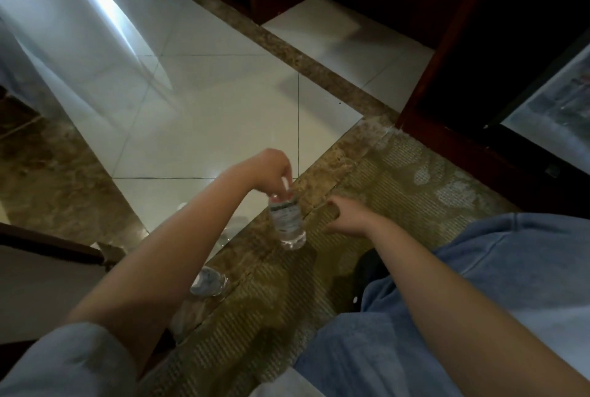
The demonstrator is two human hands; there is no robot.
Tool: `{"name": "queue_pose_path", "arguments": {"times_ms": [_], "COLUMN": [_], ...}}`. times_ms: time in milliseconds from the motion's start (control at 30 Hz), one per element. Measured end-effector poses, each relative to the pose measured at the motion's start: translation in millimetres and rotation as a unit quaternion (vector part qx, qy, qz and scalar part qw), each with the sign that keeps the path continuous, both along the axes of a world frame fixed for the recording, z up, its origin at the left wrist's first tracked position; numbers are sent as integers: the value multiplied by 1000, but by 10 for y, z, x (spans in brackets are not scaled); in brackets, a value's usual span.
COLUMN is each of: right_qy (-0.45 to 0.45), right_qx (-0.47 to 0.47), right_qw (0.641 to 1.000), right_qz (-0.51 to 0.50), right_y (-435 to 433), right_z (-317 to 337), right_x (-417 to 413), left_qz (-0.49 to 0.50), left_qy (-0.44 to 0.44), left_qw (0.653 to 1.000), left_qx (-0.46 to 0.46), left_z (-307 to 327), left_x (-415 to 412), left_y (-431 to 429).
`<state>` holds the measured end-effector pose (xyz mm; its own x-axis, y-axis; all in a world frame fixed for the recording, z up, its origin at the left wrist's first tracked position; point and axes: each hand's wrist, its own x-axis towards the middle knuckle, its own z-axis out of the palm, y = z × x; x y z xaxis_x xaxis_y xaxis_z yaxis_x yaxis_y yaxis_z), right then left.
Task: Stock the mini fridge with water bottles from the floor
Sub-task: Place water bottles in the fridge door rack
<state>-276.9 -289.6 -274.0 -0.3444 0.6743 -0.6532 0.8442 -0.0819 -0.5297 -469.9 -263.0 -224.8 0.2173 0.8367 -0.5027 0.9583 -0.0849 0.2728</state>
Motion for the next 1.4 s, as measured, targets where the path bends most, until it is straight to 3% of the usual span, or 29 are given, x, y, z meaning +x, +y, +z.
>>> {"name": "queue_pose_path", "arguments": {"times_ms": [133, 233, 367, 500, 600, 700, 800, 900, 1033, 1233, 1400], "right_qy": [133, 202, 207, 175, 163, 160, 135, 108, 108, 108, 104], "right_qx": [-61, -55, -27, -5, 7, 11, 13, 15, 17, 9, 17], "right_qw": [989, 975, 972, 975, 974, 974, 979, 985, 986, 986, 984], "right_qz": [-23, -71, -110, -137, -154, -161, -150, -134, -127, -128, -141], "right_y": [0, 5, 31, 58, 90, 105, 111, 109, 74, 32, 46], "right_z": [24, 56, 27, -28, -74, -95, -133, -164, -167, -201, -169], "right_x": [18, 54, 95, 98, 109, 126, 134, 91, -12, -27, 14], "left_qz": [-6, 12, 68, 207, 335, 464, 534, 538, 507, 532, 477], "left_qy": [-96, -163, -229, -275, -241, -149, -41, 3, -32, -37, -6], "left_qw": [995, 987, 971, 937, 905, 855, 827, 835, 861, 844, 873], "left_qx": [9, 7, 10, 63, 109, 176, 169, 118, 33, 60, 104], "left_z": [326, 442, 389, 6, -469, -878, -1071, -1207, -1384, -1446, -1330], "left_x": [289, 362, 289, 28, -337, -755, -1055, -1253, -1427, -1489, -1267], "left_y": [112, 156, 169, 85, -117, -419, -656, -781, -814, -813, -778]}}
